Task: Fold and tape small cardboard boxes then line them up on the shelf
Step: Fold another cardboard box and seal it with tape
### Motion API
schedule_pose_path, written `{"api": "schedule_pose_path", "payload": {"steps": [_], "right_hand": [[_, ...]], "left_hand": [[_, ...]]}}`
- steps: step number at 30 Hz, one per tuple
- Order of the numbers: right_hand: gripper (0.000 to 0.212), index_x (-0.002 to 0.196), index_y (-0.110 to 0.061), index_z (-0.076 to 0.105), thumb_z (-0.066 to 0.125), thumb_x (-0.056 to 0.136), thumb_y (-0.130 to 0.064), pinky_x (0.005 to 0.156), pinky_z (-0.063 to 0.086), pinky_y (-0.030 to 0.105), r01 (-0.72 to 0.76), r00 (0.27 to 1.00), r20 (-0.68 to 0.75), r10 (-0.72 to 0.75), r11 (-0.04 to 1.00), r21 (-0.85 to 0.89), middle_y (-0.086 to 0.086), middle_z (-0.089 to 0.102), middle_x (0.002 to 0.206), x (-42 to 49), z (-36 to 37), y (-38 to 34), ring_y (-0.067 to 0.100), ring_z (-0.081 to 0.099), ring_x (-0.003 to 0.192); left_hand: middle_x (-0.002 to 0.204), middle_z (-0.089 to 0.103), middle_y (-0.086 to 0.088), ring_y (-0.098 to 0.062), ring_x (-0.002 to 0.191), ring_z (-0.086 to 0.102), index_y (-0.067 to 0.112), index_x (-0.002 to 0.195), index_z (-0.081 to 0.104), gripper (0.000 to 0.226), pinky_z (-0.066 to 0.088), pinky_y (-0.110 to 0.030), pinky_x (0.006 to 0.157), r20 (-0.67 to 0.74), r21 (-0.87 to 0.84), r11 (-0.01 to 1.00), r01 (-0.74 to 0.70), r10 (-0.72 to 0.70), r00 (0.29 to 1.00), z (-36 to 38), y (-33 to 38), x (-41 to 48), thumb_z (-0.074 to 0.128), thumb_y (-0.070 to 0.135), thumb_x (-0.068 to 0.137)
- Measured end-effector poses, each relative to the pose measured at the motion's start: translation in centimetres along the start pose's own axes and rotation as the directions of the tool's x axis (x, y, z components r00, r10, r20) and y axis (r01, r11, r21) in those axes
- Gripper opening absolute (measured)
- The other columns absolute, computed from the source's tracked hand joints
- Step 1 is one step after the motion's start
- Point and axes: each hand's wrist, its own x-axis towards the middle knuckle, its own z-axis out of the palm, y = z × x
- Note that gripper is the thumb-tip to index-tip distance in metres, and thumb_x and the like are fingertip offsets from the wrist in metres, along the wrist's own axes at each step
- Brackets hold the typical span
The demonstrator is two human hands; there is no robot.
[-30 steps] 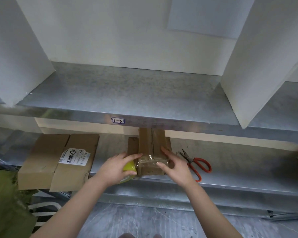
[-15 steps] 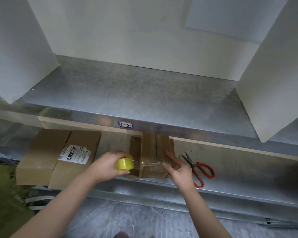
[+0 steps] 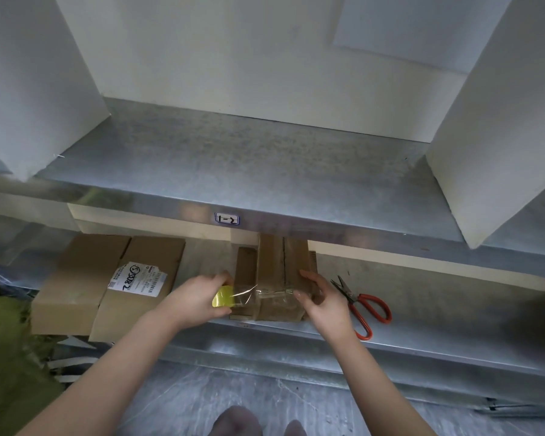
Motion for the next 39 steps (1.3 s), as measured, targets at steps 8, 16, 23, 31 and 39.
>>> {"api": "schedule_pose_path", "payload": {"steps": [8, 16, 23, 31, 39], "right_hand": [[0.046, 0.145, -0.039, 0.038, 0.037, 0.100, -0.050, 0.112, 0.033, 0.037, 0.165, 0.983, -0.017, -0.185, 0.909, -0.382, -0.003, 0.038, 0.152, -2.3, -1.6, 2.9, 0.019, 0.031, 0.141], [0.052, 0.148, -0.023, 0.038, 0.040, 0.100, -0.043, 0.118, 0.023, 0.045, -0.031, 1.000, -0.018, 0.025, 0.752, -0.658, 0.004, 0.039, 0.153, -2.5, -7.0, 12.5, 0.028, 0.024, 0.146], [0.060, 0.147, -0.026, 0.031, 0.031, 0.097, -0.060, 0.107, 0.035, 0.037, -0.115, 0.983, 0.003, 0.186, 0.621, -0.775, -0.006, 0.041, 0.148, -1.5, -8.0, 14.3, 0.019, 0.029, 0.141], [0.033, 0.128, -0.005, 0.047, 0.042, 0.096, -0.012, 0.088, 0.041, 0.034, -0.138, 0.973, -0.030, 0.230, 0.470, -0.872, 0.012, 0.055, 0.127, -0.5, -6.4, 13.0, 0.029, 0.051, 0.114], [0.037, 0.131, -0.003, 0.044, 0.046, 0.093, -0.008, 0.085, 0.041, 0.034, -0.224, 0.973, -0.146, 0.178, 0.583, -0.781, 0.009, 0.061, 0.119, -3.1, -6.2, 11.8, 0.027, 0.059, 0.107]], "left_hand": [[0.124, 0.052, 0.008, -0.012, 0.107, 0.055, 0.026, 0.120, 0.053, 0.048, 0.046, -0.026, 0.090, -0.085, -0.042, 0.998, -0.056, 0.052, 0.995, -0.1, 1.2, -0.8, 0.073, 0.044, 0.080], [0.114, 0.053, 0.009, -0.011, 0.099, 0.053, 0.028, 0.110, 0.049, 0.043, 0.041, -0.024, 0.080, -0.097, -0.032, 0.999, -0.012, 0.008, 0.995, 0.2, 1.8, -1.1, 0.075, 0.042, 0.079], [0.112, 0.044, 0.014, -0.008, 0.094, 0.051, 0.030, 0.105, 0.047, 0.041, 0.037, -0.020, 0.073, -0.126, -0.034, 0.999, 0.033, -0.037, 0.991, 0.6, 2.4, -1.1, 0.074, 0.044, 0.078], [0.113, 0.044, 0.013, -0.008, 0.098, 0.051, 0.028, 0.108, 0.048, 0.044, 0.038, -0.021, 0.080, -0.168, -0.072, 0.996, 0.054, -0.066, 0.984, 0.6, 2.9, -1.0, 0.076, 0.044, 0.077], [0.112, 0.044, 0.014, -0.007, 0.099, 0.050, 0.032, 0.104, 0.046, 0.043, 0.040, -0.023, 0.083, -0.131, -0.078, 0.997, 0.013, -0.024, 0.991, 0.7, 2.7, -1.1, 0.077, 0.045, 0.076]]}}
